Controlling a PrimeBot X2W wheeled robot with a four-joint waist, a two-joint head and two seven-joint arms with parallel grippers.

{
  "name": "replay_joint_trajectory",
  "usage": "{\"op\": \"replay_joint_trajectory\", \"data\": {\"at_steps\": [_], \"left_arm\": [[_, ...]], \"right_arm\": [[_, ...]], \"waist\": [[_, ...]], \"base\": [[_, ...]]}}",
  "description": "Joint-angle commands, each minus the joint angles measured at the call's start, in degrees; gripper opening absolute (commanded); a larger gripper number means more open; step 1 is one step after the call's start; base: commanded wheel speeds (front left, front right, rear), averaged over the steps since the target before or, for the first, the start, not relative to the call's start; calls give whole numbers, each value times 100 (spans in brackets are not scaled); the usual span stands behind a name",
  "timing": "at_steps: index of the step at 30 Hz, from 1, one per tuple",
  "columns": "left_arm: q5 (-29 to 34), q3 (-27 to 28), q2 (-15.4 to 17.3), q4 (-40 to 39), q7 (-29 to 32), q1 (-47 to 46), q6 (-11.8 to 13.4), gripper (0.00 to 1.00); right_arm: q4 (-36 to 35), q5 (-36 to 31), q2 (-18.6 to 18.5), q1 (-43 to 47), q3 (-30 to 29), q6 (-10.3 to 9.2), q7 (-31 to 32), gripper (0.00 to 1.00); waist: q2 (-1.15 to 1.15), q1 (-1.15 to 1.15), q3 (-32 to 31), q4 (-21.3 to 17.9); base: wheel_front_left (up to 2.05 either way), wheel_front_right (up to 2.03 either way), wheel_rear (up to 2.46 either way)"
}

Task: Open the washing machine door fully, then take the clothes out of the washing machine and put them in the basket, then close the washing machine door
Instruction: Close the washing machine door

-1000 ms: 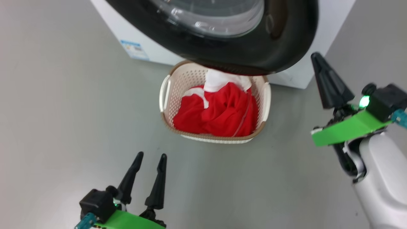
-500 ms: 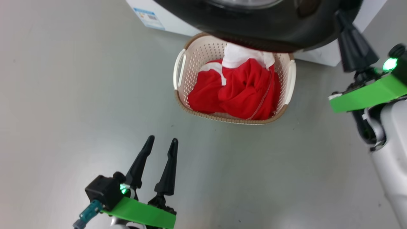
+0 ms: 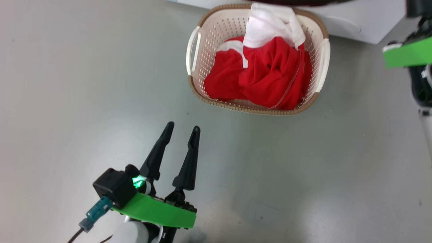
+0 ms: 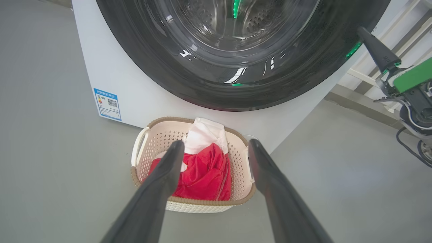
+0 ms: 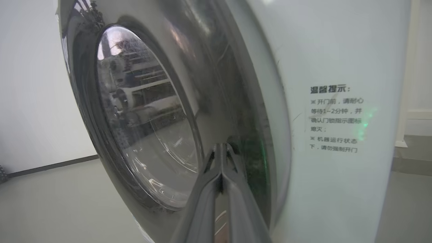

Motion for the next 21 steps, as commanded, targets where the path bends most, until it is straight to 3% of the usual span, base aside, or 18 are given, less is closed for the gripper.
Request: {"op": "replay_joint_trajectory", "data": {"at_steps": [1, 12, 21], "left_arm": [[-27, 149, 79, -167, -70, -29, 35, 100], [-82, 95, 79, -245, -70, -162, 45, 100], [-52, 121, 79, -180, -70, -185, 46, 100]], "right_arm": [[-101, 52, 7, -82, 39, -6, -31, 0], [-146, 51, 80, -486, -309, -6, -31, 0], [-213, 30, 68, -201, 47, -6, -31, 0]], "waist": [[0, 0, 130, 47], [0, 0, 329, 76], [0, 0, 193, -12]], "base": [[0, 0, 0], [0, 0, 0], [0, 0, 0]]}}
